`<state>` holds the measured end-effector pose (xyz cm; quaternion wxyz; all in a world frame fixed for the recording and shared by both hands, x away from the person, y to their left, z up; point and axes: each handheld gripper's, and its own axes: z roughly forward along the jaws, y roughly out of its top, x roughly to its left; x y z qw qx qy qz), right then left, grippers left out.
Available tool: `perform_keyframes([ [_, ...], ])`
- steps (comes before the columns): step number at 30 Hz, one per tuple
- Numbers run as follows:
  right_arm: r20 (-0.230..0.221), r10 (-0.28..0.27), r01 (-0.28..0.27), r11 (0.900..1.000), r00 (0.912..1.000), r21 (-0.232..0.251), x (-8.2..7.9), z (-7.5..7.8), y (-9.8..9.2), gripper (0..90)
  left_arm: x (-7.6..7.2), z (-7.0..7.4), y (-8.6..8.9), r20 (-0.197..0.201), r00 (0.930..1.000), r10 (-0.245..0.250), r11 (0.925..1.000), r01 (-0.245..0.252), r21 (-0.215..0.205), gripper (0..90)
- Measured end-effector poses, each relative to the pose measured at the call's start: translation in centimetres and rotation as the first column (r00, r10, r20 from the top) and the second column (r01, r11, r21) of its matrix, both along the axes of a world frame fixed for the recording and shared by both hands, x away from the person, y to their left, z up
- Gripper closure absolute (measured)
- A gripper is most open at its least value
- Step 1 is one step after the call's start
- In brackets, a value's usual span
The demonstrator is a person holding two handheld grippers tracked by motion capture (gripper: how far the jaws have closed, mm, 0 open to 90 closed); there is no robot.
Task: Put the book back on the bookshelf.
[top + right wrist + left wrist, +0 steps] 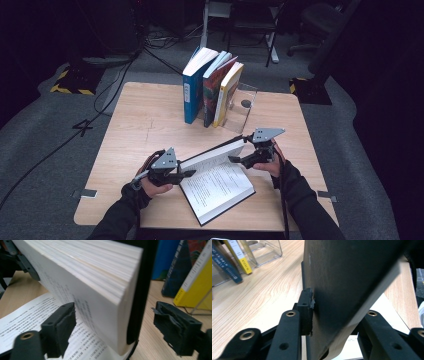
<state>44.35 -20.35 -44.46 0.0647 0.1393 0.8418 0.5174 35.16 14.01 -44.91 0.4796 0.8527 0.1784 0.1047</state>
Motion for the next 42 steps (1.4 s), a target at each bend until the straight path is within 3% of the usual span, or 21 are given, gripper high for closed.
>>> perform_keyframes([
  [7, 0.037, 0.025, -0.025, 1.000, 0.9990, -0.017, -0.7, 0.3, 0.7, 29.7, 0.0, -0.1, 0.3, 0.018, 0.9989, 0.042, 0.9990, -0.043, 0.011, 61.3],
  [11, 0.042, 0.035, -0.034, 0.999, 0.9985, -0.033, -1.2, 0.2, 0.6, 32.7, 0.3, -0.1, 0.1, 0.020, 0.9965, 0.082, 0.9957, -0.082, 0.042, 52.7],
  [16, 0.081, 0.073, -0.066, 0.995, 0.9941, -0.080, -2.7, 0.1, 0.2, 49.2, 0.5, -0.4, -0.4, 0.037, 0.9897, 0.138, 0.9868, -0.141, 0.080, 55.7],
  [18, 0.129, 0.078, -0.064, 0.992, 0.9886, -0.108, -3.5, 0.0, 0.3, 55.2, 0.9, -0.4, -0.3, 0.029, 0.9901, 0.137, 0.9879, -0.139, 0.069, 54.7],
  [22, 0.180, 0.067, -0.043, 0.990, 0.9813, -0.132, -4.1, 0.5, 0.2, 60.8, 1.7, -0.3, -0.6, 0.010, 0.9923, 0.124, 0.9906, -0.124, 0.058, 54.0],
  [31, 0.219, 0.014, 0.016, 0.991, 0.9756, -0.136, -5.8, 0.8, -1.5, 66.1, 3.7, -0.1, -2.6, 0.003, 0.9967, 0.082, 0.9955, -0.082, 0.049, 47.8],
  [36, 0.217, -0.039, 0.068, 0.990, 0.9754, -0.125, -6.8, 1.3, -2.6, 69.3, 4.8, 0.8, -4.3, 0.044, 0.9963, 0.074, 0.9904, -0.079, 0.114, 43.1],
  [42, 0.221, -0.047, 0.078, 0.988, 0.9741, -0.131, -7.2, 1.2, -2.8, 68.5, 3.8, 1.3, -4.9, 0.090, 0.9939, 0.064, 0.9859, -0.077, 0.148, 39.0],
])
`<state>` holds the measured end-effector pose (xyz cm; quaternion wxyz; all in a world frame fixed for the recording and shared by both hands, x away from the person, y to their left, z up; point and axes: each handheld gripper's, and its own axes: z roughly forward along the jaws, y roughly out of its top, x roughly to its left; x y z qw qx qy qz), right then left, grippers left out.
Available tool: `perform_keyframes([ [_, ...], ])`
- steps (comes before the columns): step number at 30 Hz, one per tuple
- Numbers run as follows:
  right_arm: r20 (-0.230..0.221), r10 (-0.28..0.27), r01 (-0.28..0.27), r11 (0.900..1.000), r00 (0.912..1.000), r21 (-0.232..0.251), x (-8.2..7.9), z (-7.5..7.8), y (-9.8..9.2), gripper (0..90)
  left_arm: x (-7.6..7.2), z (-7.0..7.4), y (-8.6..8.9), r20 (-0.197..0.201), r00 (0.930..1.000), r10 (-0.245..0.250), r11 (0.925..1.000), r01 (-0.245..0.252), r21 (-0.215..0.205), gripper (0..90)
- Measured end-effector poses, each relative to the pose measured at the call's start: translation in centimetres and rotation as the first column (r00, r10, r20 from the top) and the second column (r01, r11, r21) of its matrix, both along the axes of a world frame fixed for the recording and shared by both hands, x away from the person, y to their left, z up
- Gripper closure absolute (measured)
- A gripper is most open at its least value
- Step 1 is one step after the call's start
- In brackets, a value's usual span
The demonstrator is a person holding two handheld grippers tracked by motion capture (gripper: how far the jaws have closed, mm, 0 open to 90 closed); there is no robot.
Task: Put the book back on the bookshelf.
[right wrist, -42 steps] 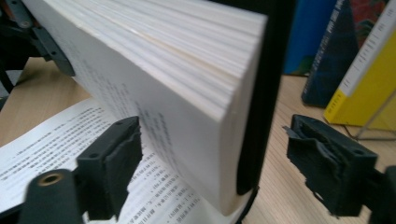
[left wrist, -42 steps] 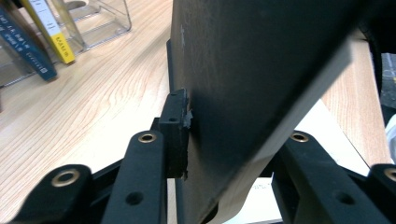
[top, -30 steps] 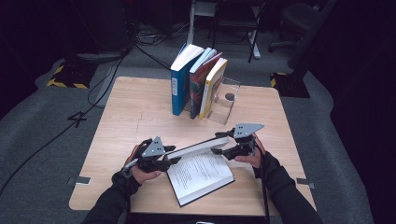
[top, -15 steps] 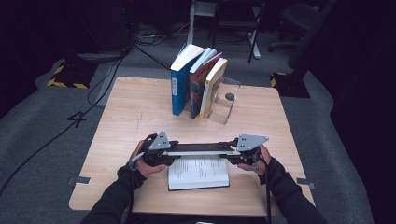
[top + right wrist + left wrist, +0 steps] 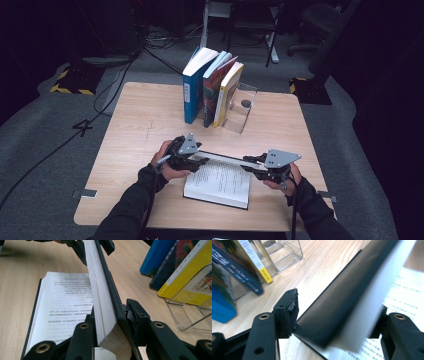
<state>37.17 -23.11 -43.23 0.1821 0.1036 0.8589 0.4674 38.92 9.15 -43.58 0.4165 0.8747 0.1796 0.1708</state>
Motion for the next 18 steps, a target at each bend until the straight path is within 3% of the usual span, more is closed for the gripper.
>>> perform_keyframes([
  [3, 0.000, 0.001, -0.001, 1.000, 1.0000, -0.008, -0.3, -0.1, 0.2, 67.1, -0.9, 0.5, 0.1, -0.001, 1.0000, -0.008, 0.9995, 0.008, -0.030, 36.2],
  [7, 0.002, 0.004, -0.004, 1.000, 1.0000, -0.019, -0.4, -0.1, 0.3, 65.9, -2.2, 1.4, -0.5, 0.056, 0.9979, -0.033, 0.9993, 0.034, -0.014, 37.5],
  [9, -0.006, 0.008, -0.008, 1.000, 0.9999, -0.015, -0.4, -0.2, 0.4, 65.2, -2.3, 1.5, -0.8, 0.064, 0.9974, -0.034, 0.9994, 0.034, 0.000, 38.8],
  [11, -0.006, 0.008, -0.008, 1.000, 0.9999, -0.015, -0.3, -0.2, 0.4, 65.0, -2.3, 1.5, -0.9, 0.072, 0.9965, -0.044, 0.9991, 0.043, 0.004, 43.8],
  [14, -0.013, 0.003, -0.003, 1.000, 0.9999, -0.008, -0.1, -0.3, 0.3, 63.8, -2.1, 1.4, -0.7, 0.051, 0.9948, -0.088, 0.9961, 0.088, 0.000, 52.4],
  [18, -0.043, -0.009, 0.009, 1.000, 0.9991, 0.003, 0.8, -1.0, -0.3, 48.2, -2.2, 1.2, -1.1, 0.045, 0.9928, -0.111, 0.9936, 0.110, 0.027, 55.7],
])
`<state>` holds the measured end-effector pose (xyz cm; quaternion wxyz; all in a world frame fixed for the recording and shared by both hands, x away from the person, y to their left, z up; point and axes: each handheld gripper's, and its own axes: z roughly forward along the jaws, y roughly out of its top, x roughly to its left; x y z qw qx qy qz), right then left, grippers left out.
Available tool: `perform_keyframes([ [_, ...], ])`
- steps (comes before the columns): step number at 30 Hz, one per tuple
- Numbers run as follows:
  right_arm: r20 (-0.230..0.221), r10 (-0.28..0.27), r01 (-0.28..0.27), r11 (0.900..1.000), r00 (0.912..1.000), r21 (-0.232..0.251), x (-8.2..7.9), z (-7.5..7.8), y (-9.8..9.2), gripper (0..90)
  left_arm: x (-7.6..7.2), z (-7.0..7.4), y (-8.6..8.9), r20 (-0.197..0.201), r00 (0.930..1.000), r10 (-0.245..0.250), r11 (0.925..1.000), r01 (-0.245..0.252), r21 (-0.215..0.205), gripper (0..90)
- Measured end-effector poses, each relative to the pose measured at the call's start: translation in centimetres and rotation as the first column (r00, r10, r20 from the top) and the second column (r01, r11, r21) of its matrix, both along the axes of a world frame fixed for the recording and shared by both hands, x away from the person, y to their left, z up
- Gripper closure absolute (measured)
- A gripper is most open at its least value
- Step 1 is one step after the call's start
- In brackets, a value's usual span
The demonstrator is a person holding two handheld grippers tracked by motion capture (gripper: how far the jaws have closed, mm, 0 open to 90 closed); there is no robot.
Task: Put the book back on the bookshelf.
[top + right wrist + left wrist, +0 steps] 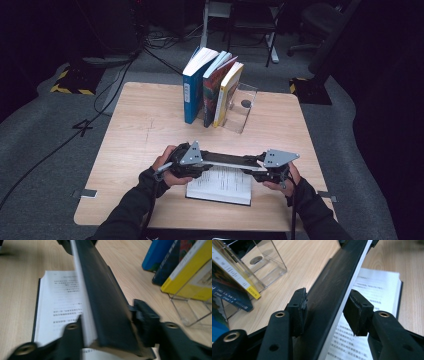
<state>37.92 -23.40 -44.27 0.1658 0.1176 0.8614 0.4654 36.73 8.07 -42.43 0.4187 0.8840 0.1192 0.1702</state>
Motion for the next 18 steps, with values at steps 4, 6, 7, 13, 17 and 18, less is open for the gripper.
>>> perform_keyframes([
  [4, -0.025, -0.016, 0.017, 0.999, 0.9996, 0.032, 0.9, -1.2, -1.0, 57.1, 0.2, 0.0, 0.2, -0.010, 0.9999, -0.004, 0.9999, 0.003, -0.014, 57.3],
  [6, 0.020, -0.025, 0.024, 0.999, 0.9995, 0.024, 0.5, -1.0, -0.8, 61.7, 0.5, 0.2, 0.4, -0.017, 0.9998, 0.008, 0.9997, -0.009, -0.023, 56.5],
  [7, 0.020, -0.025, 0.024, 0.999, 0.9995, 0.024, 0.5, -1.0, -0.8, 61.7, 0.5, 0.2, 0.4, -0.017, 0.9998, 0.008, 0.9997, -0.009, -0.023, 55.3],
  [13, 0.060, -0.015, 0.017, 0.999, 0.9981, -0.032, -0.2, -0.5, 0.1, 64.2, -0.3, 1.2, 0.2, -0.024, 0.9991, 0.037, 0.9989, -0.037, -0.027, 43.8],
  [17, 0.080, -0.013, 0.017, 0.998, 0.9967, -0.055, -0.7, -0.3, 0.7, 64.6, -1.0, 1.9, -0.4, 0.006, 0.9979, 0.064, 0.9978, -0.064, -0.017, 35.0],
  [18, 0.084, -0.012, 0.017, 0.998, 0.9963, -0.058, -0.9, -0.3, 1.0, 64.6, -1.1, 2.0, -0.4, 0.016, 0.9976, 0.068, 0.9976, -0.068, -0.010, 35.0],
])
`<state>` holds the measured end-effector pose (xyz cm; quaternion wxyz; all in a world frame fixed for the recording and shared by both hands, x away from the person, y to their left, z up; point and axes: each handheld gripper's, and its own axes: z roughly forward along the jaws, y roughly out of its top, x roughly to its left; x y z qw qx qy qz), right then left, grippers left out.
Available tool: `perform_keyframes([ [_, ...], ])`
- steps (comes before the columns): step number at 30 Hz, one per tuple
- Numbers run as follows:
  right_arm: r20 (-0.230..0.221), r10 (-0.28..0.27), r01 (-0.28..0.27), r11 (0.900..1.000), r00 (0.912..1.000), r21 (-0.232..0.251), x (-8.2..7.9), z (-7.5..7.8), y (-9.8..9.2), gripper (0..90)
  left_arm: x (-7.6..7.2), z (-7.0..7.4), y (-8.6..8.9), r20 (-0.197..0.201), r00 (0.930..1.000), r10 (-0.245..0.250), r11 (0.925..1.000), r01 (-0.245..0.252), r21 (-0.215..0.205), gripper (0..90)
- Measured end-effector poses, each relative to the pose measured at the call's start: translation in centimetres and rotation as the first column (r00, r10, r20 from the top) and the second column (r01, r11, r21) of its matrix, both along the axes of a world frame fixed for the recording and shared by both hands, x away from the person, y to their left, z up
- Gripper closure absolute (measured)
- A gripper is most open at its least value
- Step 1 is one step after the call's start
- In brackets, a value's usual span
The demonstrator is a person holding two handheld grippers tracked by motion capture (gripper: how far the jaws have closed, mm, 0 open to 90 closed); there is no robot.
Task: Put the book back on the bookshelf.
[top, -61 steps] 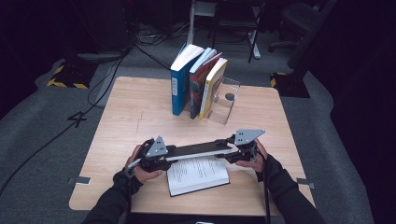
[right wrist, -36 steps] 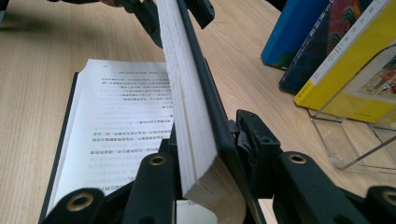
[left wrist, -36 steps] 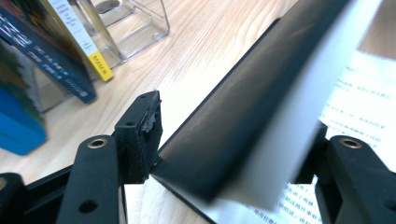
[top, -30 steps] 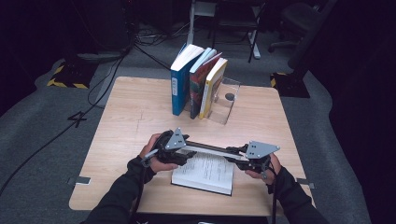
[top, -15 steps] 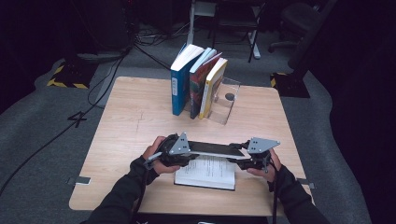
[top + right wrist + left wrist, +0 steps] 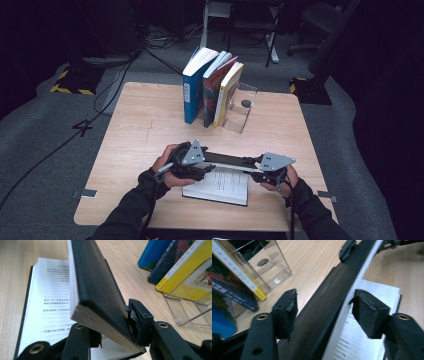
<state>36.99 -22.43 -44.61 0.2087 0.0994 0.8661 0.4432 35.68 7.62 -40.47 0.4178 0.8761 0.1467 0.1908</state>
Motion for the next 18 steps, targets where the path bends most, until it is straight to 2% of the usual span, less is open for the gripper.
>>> perform_keyframes([
  [2, 0.007, 0.007, -0.007, 1.000, 0.9999, -0.006, -0.3, 0.0, 0.4, 65.1, 0.0, 0.1, 0.0, 0.003, 0.9999, 0.011, 0.9999, -0.011, -0.007, 30.1],
  [5, 0.016, 0.017, -0.017, 1.000, 0.9997, -0.018, -0.6, 0.1, 0.8, 65.5, -0.2, 0.3, 0.1, 0.008, 0.9999, 0.010, 0.9997, -0.010, -0.022, 28.3],
  [7, 0.012, 0.016, -0.016, 1.000, 0.9998, -0.018, -0.5, 0.1, 0.9, 65.3, -0.3, 0.4, 0.0, 0.000, 0.9999, 0.015, 0.9999, -0.015, -0.003, 27.6],
  [10, 0.001, 0.024, -0.024, 0.999, 0.9997, -0.024, -0.4, 0.2, 1.0, 64.2, -0.7, 0.5, -0.4, 0.031, 0.9995, 0.000, 0.9982, -0.001, 0.060, 26.2],
  [11, 0.000, 0.032, -0.032, 0.999, 0.9995, -0.030, -0.3, 0.2, 1.0, 63.9, -0.8, 0.6, -0.4, 0.029, 0.9995, -0.008, 0.9982, 0.006, 0.060, 26.1],
  [12, -0.004, 0.033, -0.033, 0.999, 0.9994, -0.031, -0.3, 0.2, 1.0, 63.8, -0.9, 0.9, -0.1, 0.025, 0.9987, -0.046, 0.9973, 0.044, 0.059, 26.2],
  [15, -0.011, 0.034, -0.034, 0.999, 0.9994, -0.030, -0.2, 0.3, 1.0, 63.6, -1.0, 1.5, 0.3, 0.044, 0.9977, -0.051, 0.9973, 0.048, 0.056, 28.9],
  [16, -0.011, 0.034, -0.034, 0.999, 0.9994, -0.030, -0.2, 0.3, 1.0, 63.6, -0.9, 1.7, 0.6, 0.042, 0.9981, -0.046, 0.9981, 0.045, 0.042, 28.9],
  [17, -0.013, 0.034, -0.035, 0.999, 0.9993, -0.029, -0.1, 0.3, 1.0, 63.6, -1.0, 1.9, 1.1, 0.020, 0.9993, -0.030, 0.9995, 0.030, 0.006, 28.9],
  [18, -0.016, 0.032, -0.033, 0.999, 0.9993, -0.027, -0.1, 0.3, 1.0, 63.6, -1.0, 1.9, 1.2, 0.017, 0.9992, -0.037, 0.9993, 0.037, -0.009, 28.8],
])
